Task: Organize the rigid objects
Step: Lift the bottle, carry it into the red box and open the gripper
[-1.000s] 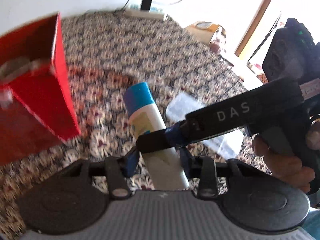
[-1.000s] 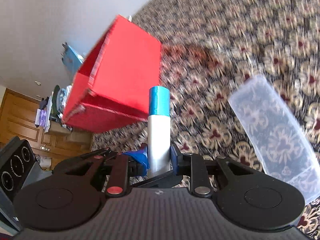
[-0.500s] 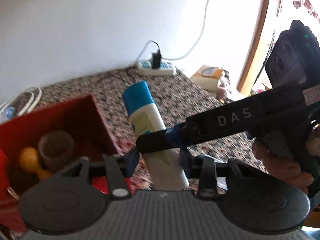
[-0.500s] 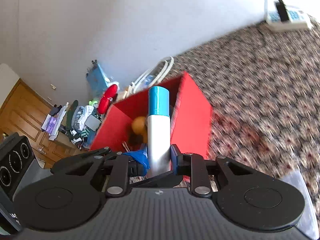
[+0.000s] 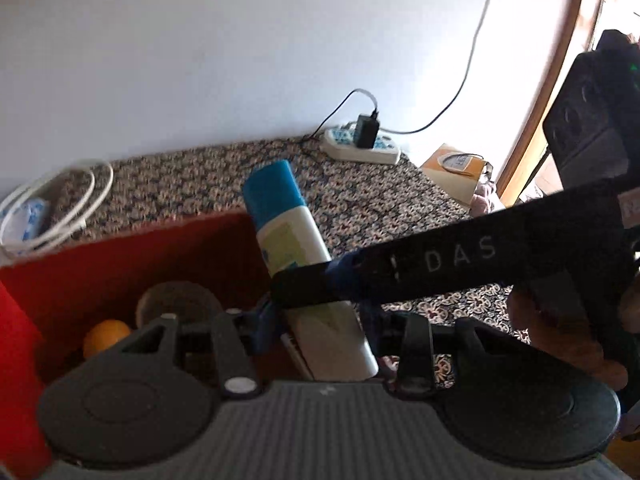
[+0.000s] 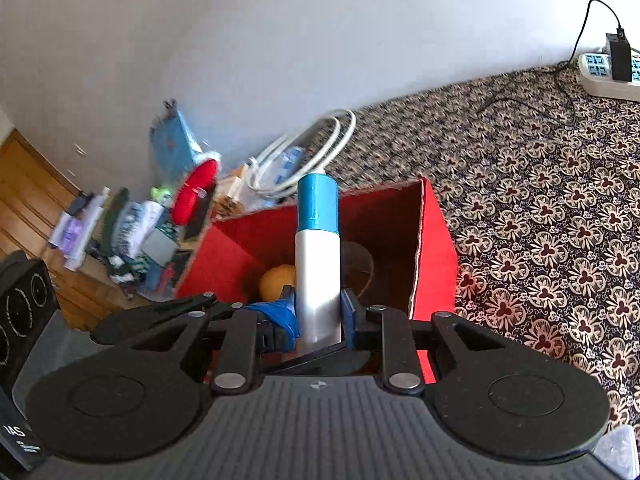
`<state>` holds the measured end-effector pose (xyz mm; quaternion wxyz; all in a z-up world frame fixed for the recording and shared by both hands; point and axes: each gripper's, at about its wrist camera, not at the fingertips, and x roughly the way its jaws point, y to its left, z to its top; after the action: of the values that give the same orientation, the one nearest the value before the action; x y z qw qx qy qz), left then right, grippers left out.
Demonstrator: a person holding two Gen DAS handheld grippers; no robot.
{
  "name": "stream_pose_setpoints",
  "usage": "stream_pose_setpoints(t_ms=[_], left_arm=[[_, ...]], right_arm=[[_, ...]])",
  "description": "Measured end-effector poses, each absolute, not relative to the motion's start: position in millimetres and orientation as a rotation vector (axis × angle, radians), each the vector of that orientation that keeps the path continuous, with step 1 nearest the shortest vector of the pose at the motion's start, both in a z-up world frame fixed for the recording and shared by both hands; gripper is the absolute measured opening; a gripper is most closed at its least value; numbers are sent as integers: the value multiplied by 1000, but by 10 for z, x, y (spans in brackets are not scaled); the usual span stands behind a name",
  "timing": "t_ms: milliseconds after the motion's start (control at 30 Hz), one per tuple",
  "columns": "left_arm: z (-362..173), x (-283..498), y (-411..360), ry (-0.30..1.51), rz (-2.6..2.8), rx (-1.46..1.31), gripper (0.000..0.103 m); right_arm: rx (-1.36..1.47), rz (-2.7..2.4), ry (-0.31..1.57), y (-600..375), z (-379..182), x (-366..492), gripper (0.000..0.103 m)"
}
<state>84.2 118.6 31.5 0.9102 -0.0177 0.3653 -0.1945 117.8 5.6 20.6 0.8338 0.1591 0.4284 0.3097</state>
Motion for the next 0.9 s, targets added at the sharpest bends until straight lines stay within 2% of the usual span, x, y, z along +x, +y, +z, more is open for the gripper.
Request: stream_pose_setpoints(t_ms=[433,900], left_arm=[[-102,1135,1466,921,-427,-157,38],[-259,1213,1505,971,-419,-189,38]], right_arm=[[178,536,1096,453,0,1405,5],[61,477,1069,588,4,1370,3]])
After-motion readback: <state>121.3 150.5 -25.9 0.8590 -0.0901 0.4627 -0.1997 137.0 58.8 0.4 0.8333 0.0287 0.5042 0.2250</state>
